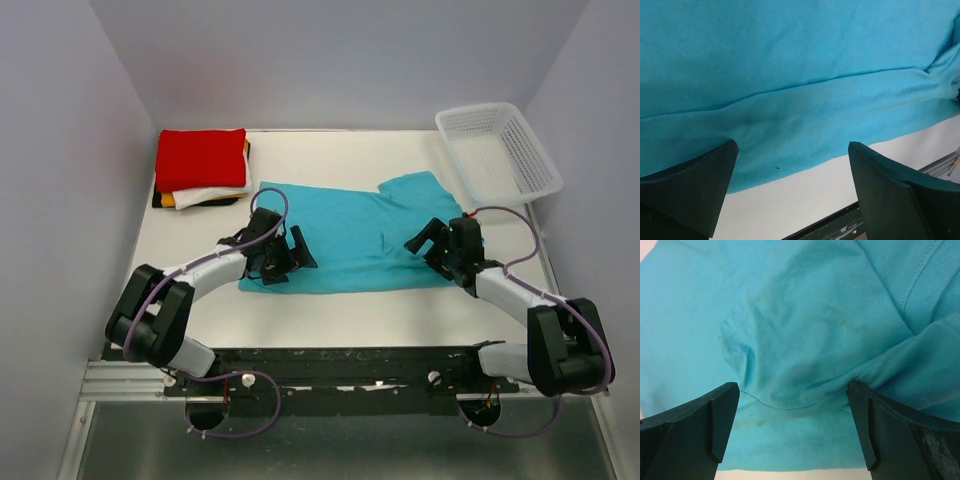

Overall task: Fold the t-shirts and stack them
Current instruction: Fold the flattened tshirt in 1/3 of the way, then grab the side of the flattened tshirt furthest away from the robot with both arms

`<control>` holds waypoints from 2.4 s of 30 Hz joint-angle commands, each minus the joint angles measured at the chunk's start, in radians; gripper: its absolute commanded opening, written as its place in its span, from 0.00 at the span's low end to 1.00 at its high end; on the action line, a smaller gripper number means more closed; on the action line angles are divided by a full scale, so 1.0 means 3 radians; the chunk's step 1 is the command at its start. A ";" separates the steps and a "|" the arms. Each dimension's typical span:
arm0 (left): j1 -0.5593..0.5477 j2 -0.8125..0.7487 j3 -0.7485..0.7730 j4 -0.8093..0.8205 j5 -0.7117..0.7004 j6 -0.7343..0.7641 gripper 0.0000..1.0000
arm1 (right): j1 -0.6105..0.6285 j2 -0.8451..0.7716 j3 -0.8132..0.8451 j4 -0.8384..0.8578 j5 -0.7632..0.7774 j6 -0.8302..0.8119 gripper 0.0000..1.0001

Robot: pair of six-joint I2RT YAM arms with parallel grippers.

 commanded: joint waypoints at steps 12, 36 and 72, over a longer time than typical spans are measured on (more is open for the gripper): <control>-0.0548 -0.1706 -0.1229 -0.0606 -0.0490 -0.0593 0.99 | 0.0028 -0.1667 -0.0723 -0.1611 -0.0361 0.0422 1.00; 0.0972 -0.0194 0.0888 -0.0369 -0.0479 0.0290 0.99 | 0.0032 -0.0074 0.0830 -0.0499 0.0005 -0.0122 1.00; 0.1322 0.1096 0.1660 -0.0020 -0.0187 -0.0056 0.99 | 0.0453 0.0369 0.0477 -0.0928 0.0990 -0.0076 1.00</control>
